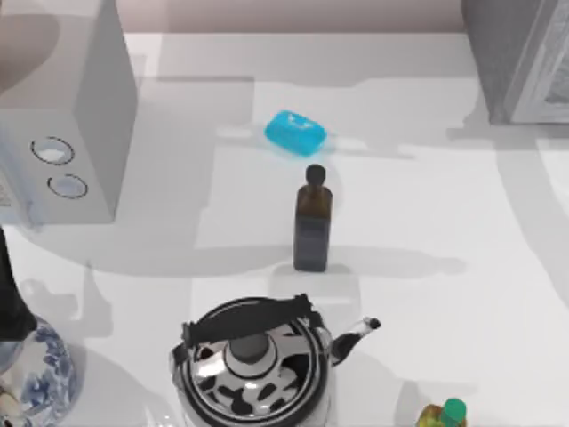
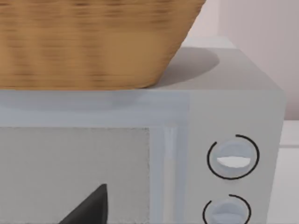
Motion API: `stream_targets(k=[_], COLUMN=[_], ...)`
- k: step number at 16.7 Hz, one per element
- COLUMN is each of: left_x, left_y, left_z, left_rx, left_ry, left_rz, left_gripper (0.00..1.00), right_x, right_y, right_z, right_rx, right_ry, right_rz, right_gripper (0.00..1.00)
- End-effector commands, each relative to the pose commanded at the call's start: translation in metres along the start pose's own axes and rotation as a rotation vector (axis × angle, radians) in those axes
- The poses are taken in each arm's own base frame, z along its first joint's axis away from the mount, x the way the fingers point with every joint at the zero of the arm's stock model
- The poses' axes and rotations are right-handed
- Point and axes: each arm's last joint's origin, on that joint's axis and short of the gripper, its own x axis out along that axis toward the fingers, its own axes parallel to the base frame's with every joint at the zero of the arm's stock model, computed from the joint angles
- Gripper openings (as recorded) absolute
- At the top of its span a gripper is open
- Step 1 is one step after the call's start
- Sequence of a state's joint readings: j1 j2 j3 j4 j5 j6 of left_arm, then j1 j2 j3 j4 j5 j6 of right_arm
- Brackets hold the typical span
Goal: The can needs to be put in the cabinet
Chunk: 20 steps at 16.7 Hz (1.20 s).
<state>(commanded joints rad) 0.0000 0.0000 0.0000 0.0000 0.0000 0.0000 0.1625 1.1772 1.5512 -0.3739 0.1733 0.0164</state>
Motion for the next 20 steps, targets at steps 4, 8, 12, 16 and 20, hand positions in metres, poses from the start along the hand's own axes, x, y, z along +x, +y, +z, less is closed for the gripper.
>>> stream_targets(k=[4,8,12,16,20], left_x=[0.0,0.0,0.0,0.0,0.0], left_y=[0.0,0.0,0.0,0.0,0.0], left_z=[0.0,0.0,0.0,0.0,0.0], left_rx=[0.0,0.0,0.0,0.0,0.0], left_ry=[0.0,0.0,0.0,0.0,0.0], left_rz=[0.0,0.0,0.0,0.0,0.0], left_gripper=[1.0,1.0,1.0,1.0,1.0], right_x=[0.027,0.03,0.032,0.057,0.099], right_y=[0.01,0.011,0.011,0.023,0.032], right_z=[0.018,0.02,0.021,0.032,0.05], right_rx=[0.0,0.0,0.001,-0.002,0.012], right_ry=[0.007,0.007,0.006,0.011,0.0], right_rz=[0.001,0.001,0.006,0.065,0.102], right_gripper=[0.0,0.0,0.0,0.0,0.0])
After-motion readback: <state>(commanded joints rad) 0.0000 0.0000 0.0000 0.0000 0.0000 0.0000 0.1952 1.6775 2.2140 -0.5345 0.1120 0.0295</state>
